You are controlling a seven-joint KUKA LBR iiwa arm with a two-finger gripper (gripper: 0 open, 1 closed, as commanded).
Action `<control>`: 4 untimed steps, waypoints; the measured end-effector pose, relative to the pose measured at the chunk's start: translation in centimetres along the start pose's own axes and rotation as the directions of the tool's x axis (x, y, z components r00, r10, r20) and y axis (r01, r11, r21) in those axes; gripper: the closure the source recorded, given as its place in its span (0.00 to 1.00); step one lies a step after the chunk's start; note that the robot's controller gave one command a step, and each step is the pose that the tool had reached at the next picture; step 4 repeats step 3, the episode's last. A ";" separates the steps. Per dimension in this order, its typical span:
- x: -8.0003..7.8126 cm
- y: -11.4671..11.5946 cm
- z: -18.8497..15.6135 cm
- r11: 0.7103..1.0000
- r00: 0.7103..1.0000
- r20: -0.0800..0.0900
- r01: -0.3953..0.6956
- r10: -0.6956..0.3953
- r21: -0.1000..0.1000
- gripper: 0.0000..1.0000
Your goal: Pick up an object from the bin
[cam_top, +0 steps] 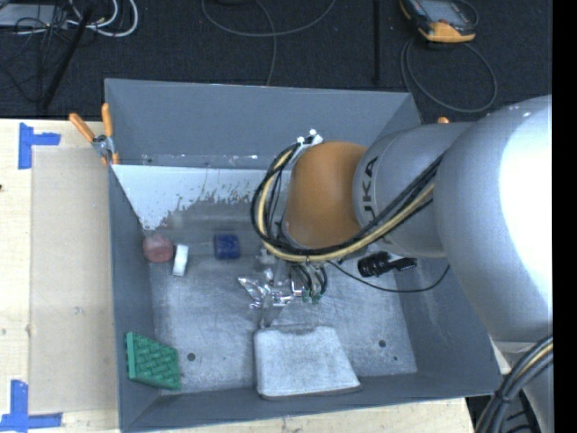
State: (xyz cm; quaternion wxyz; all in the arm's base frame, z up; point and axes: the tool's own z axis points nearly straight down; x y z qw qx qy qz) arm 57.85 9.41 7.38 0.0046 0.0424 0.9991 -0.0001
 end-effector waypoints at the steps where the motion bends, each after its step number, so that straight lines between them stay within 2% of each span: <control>1: 0.0 0.1 -0.1 1.000 1.000 -0.003 -0.002 0.002 -0.003 1.00; 2: -1.2 -1.5 -11.6 0.967 0.967 -0.003 0.256 -0.256 -0.002 1.00; 3: -2.8 -18.8 -23.3 0.707 0.707 -0.004 0.707 -0.707 -0.002 1.00; 4: -2.8 -18.8 -23.3 0.707 0.707 -0.004 0.707 -0.707 -0.002 1.00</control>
Offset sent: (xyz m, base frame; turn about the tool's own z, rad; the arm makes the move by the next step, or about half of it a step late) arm 0.0000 0.0000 0.0000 0.0000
